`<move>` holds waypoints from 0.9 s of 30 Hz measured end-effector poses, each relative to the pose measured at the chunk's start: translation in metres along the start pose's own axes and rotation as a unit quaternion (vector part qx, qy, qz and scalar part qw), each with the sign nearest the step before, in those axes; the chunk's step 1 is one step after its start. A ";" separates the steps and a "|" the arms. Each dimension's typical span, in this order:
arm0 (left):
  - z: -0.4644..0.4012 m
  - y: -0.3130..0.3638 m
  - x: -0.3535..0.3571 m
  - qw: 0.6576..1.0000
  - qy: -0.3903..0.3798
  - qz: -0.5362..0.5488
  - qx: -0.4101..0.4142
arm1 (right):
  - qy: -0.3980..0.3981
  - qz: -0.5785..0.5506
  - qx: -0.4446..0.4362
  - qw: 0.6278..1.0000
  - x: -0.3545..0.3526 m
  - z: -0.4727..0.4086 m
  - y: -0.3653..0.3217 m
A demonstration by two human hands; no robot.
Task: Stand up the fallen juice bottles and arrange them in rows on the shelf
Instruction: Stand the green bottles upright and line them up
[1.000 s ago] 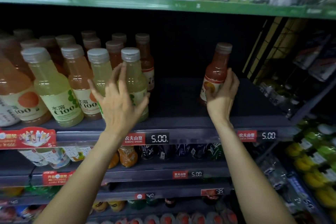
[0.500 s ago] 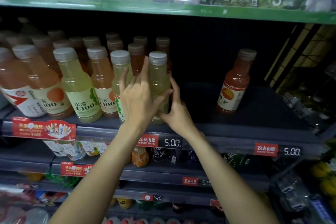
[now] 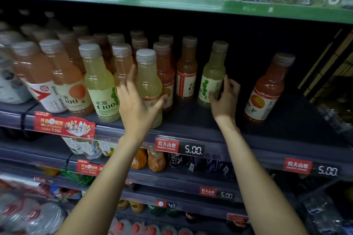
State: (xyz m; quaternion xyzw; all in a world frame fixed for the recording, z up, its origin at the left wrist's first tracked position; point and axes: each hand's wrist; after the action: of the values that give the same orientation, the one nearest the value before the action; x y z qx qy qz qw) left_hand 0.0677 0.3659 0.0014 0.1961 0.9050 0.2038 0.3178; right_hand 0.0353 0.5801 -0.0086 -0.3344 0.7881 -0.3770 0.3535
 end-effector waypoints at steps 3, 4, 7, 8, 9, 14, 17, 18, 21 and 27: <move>0.001 -0.006 0.000 1.000 -0.009 -0.018 0.013 | 0.029 -0.031 -0.147 0.988 0.015 0.024 -0.022; 0.001 -0.008 -0.002 1.000 -0.009 -0.009 0.019 | -0.010 -0.049 -0.179 0.983 0.022 0.028 -0.031; 0.001 -0.014 -0.007 0.998 -0.022 0.049 0.037 | -0.181 -0.102 -0.123 0.970 0.047 0.025 -0.061; 0.002 -0.015 -0.010 0.996 -0.032 0.076 0.039 | -0.211 -0.114 -0.085 0.967 0.054 0.020 -0.068; 0.001 -0.017 -0.014 0.993 -0.041 0.097 0.043 | -0.227 -0.124 -0.046 0.965 0.061 0.015 -0.075; -0.001 -0.021 -0.019 0.993 -0.065 0.061 0.074 | -0.216 -0.106 -0.023 0.970 0.071 0.001 -0.079; -0.003 -0.024 -0.018 0.995 -0.069 0.011 0.077 | -0.187 -0.098 -0.011 0.977 0.057 0.008 -0.069; -0.004 -0.024 -0.017 0.994 -0.068 0.002 0.083 | -0.178 -0.098 -0.008 0.979 0.048 0.011 -0.063; -0.005 -0.015 -0.011 0.992 -0.071 -0.016 0.105 | -0.147 -0.106 -0.005 0.983 0.007 0.024 -0.050; -0.010 0.027 0.024 0.983 -0.140 0.048 0.107 | -0.066 -0.074 0.005 0.995 -0.055 0.035 -0.041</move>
State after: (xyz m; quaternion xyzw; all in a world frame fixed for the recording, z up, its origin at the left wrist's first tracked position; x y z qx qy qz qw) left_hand 0.0503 0.3979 0.0102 0.2984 0.8579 0.0917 0.4081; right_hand 0.1033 0.5909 0.0255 -0.4141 0.7342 -0.3829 0.3779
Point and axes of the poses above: each hand's wrist, its own z-axis away from the middle knuckle, its own x-axis out of the palm, y = z × x, and after that the axes turned 11 degrees about -z, right-handed
